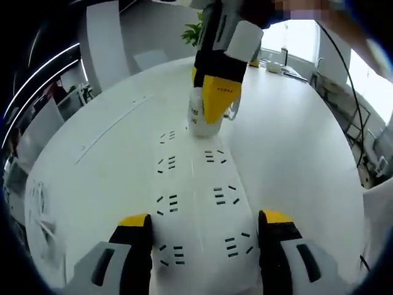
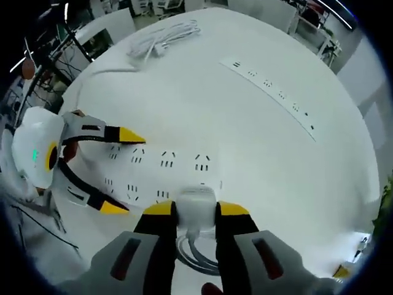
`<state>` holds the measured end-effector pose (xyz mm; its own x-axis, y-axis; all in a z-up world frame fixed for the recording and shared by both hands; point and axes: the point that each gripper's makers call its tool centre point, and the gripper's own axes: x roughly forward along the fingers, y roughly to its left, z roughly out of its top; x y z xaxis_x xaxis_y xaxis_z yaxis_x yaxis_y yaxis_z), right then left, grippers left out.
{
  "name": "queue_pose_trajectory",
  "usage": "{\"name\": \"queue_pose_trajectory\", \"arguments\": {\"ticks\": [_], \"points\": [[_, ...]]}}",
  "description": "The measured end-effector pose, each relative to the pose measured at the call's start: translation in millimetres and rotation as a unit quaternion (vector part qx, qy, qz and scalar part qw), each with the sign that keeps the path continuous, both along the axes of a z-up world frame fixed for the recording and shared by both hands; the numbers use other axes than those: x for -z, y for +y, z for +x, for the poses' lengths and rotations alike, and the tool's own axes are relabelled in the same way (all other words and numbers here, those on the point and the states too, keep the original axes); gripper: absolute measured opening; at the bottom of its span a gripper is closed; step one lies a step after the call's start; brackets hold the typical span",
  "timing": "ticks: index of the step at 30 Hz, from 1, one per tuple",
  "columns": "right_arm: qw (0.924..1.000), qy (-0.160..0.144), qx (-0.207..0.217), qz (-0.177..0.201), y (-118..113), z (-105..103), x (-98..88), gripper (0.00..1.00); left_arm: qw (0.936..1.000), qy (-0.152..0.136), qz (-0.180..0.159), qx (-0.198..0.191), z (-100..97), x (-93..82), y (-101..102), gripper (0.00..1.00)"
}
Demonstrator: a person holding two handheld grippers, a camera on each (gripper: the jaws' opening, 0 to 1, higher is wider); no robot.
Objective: Straighten the power strip on the desk, plug the charger into it
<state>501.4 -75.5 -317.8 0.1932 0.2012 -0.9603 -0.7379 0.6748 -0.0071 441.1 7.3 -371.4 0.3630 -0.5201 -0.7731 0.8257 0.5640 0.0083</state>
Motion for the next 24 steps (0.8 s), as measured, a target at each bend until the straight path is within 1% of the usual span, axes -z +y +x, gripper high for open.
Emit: {"name": "queue_pose_trajectory", "arguments": {"ticks": [1,2,4,6,9,12,13,14,16,17,18,19,20,21,22,24], "points": [[0.9998,-0.005,-0.011,-0.016,-1,-2,0.1,0.21,1.0000,0.001,0.002,0.000,0.0,0.1,0,0.70],[0.9996,-0.011,-0.011,-0.023,1,-3,0.8,0.21,1.0000,0.001,0.003,0.001,0.0,0.2,0,0.70],[0.9995,-0.015,-0.010,-0.027,1,-5,1.3,0.21,1.0000,0.001,0.002,0.002,0.0,0.1,0,0.70],[0.9995,-0.011,-0.007,-0.028,-1,-2,1.4,0.21,1.0000,0.001,0.004,0.002,0.0,0.1,0,0.70],[0.9997,-0.008,0.002,-0.024,0,-4,2.1,0.21,1.0000,0.000,0.003,0.001,-0.4,0.2,0,0.70],[0.9987,-0.014,0.001,-0.049,1,0,3.4,0.20,1.0000,0.001,0.006,0.001,1.6,0.7,0,0.70],[0.9986,-0.017,-0.003,-0.050,1,0,3.2,0.20,1.0000,0.001,0.007,0.001,1.1,0.7,0,0.70],[0.9989,-0.015,0.005,-0.044,0,2,3.0,0.20,1.0000,0.001,0.008,0.001,1.1,0.8,0,0.70],[0.9995,-0.006,0.022,-0.023,1,6,4.9,0.21,1.0000,-0.001,0.006,0.000,1.0,0.6,0,0.70],[0.9989,0.004,0.024,-0.041,-5,5,7.7,0.20,1.0000,-0.001,0.005,0.000,0.5,0.6,0,0.70],[0.9989,0.004,0.023,-0.042,-4,5,8.3,0.21,1.0000,-0.001,0.005,-0.002,0.6,0.5,0,0.70],[0.9982,-0.003,0.013,-0.058,-7,2,8.5,0.21,1.0000,-0.001,0.004,-0.003,0.7,0.5,-1,0.70],[0.9983,-0.021,-0.001,-0.054,-3,4,9.0,0.21,1.0000,-0.002,0.005,-0.004,0.6,0.5,-1,0.70],[0.9982,-0.018,0.009,-0.057,-5,3,8.9,0.21,1.0000,-0.002,0.005,-0.003,0.4,0.5,-1,0.70],[0.9986,-0.013,0.012,-0.050,-6,6,9.2,0.21,1.0000,-0.002,0.005,-0.003,0.4,0.6,-1,0.70],[0.9988,-0.010,0.011,-0.046,-6,7,9.7,0.21,1.0000,-0.002,0.005,-0.003,0.3,0.5,-1,0.70]]}}
